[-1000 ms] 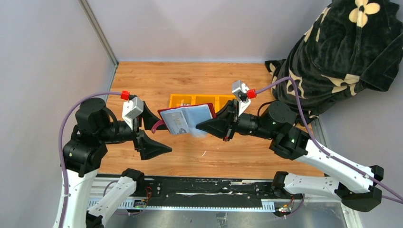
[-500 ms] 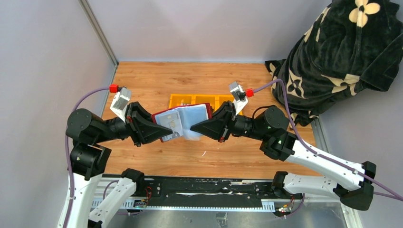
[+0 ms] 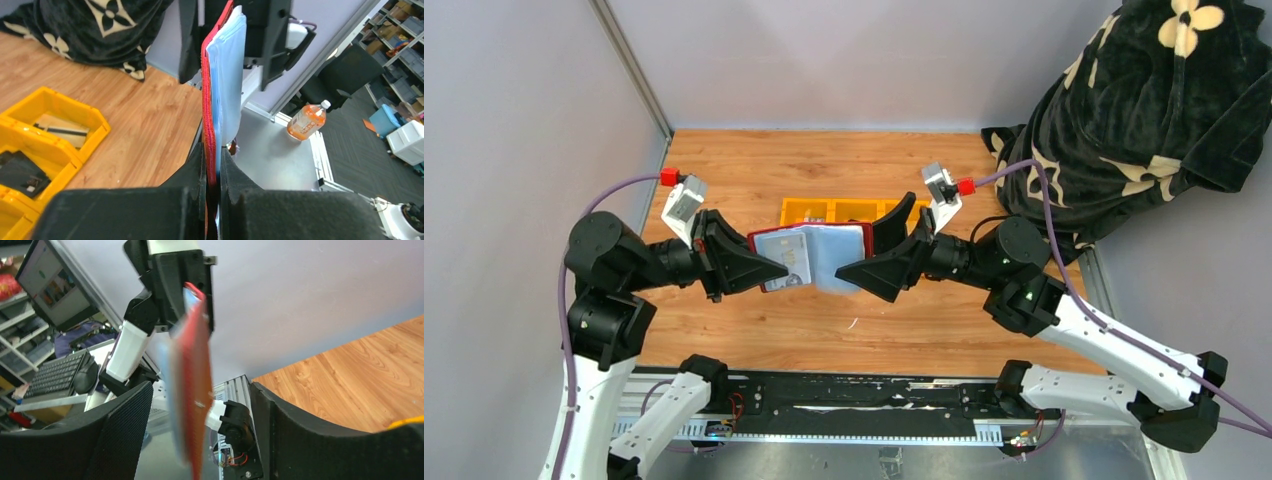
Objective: Take the credit cards out of the card holder
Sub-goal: Remove the credit card from the card holder.
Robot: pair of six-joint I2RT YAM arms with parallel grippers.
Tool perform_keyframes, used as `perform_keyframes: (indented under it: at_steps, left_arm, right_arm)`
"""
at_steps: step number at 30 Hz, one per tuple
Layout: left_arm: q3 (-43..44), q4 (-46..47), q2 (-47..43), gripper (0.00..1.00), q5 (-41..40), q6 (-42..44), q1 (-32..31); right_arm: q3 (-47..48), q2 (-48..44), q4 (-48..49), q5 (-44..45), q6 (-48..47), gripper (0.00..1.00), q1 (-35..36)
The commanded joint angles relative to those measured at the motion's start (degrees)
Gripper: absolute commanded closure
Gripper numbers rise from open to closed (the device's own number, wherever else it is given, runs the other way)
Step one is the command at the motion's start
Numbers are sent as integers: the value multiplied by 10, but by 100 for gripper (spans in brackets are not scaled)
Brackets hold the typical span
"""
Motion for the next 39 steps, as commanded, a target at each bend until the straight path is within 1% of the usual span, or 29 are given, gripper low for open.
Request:
perform_keyframes:
  at_steps: [1,5,6,8,9,10,11,12,13,14,15,16,17,18,19,20,21,22,23,24,27,28,30,34,38,39]
  left_arm:
    - [26,-122,25,100,4,90,1]
    - [55,-204,50,100,7,148,1]
    - [66,-227,59,100,6,168,2]
    - [87,-270,70,100,8,205,1]
    - [96,-288,75,100,9,219,2]
    - [102,-304,78,100,9,234,1]
    - [108,-316,80,100,7,249,1]
    - [110,-324,80,100,2,259,1]
    - [112,-326,80,100,-3,264,1]
    - [112,-327,79,100,-3,267,1]
    - [112,-327,79,100,-3,268,1]
    - [112,-328,79,88,-3,268,2]
    - [113,-328,78,62,-2,270,1]
    - [113,-329,77,46,-1,272,1]
    - [112,-329,72,29,-1,275,1]
    - [110,-326,67,22,-2,277,2]
    - [103,-312,58,19,0,268,1]
    - [85,-276,43,18,1,250,1]
    - [74,-250,34,19,3,217,1]
    - [50,-203,13,20,6,177,1]
    - [-31,-22,-36,27,1,37,2]
    - [-44,9,-46,30,-5,15,1]
    - [-57,34,-55,34,-17,-10,2]
    - [-59,43,-55,42,-37,-28,2]
    - [-57,63,-51,56,-55,-50,3]
    - [-56,68,-49,58,-59,-55,5]
  right_arm:
    - [58,29,-57,-65,-51,24,-6]
    - [86,65,-103,-92,-70,22,-6]
    - [89,69,-111,-95,-75,24,-6]
    - [94,76,-126,-97,-85,30,-7]
    - [98,79,-136,-98,-91,37,-7]
    - [103,83,-148,-100,-94,45,-8]
    - [108,87,-160,-104,-96,62,-10]
    - [112,93,-167,-115,-96,74,-13]
    - [116,94,-170,-122,-95,85,-14]
    - [116,97,-170,-125,-93,94,-16]
    - [115,97,-168,-127,-90,99,-17]
    - [111,95,-159,-127,-86,100,-18]
    - [103,90,-142,-127,-78,100,-19]
    - [88,84,-110,-124,-68,100,-20]
    - [71,77,-72,-118,-52,100,-21]
    - [48,70,-28,-107,-34,100,-21]
    - [20,63,18,-98,-14,100,-22]
    - [2,58,68,-89,12,100,-23]
    - [-12,57,91,-81,22,100,-23]
    - [-26,56,121,-72,40,100,-23]
    - [-56,60,194,-53,87,100,-23]
    - [-62,61,203,-49,96,100,-23]
    - [-74,61,219,-38,106,100,-22]
    - [-100,55,259,-15,123,100,-22]
    - [-100,64,267,-22,125,100,-18]
    - [-98,69,269,-26,126,100,-17]
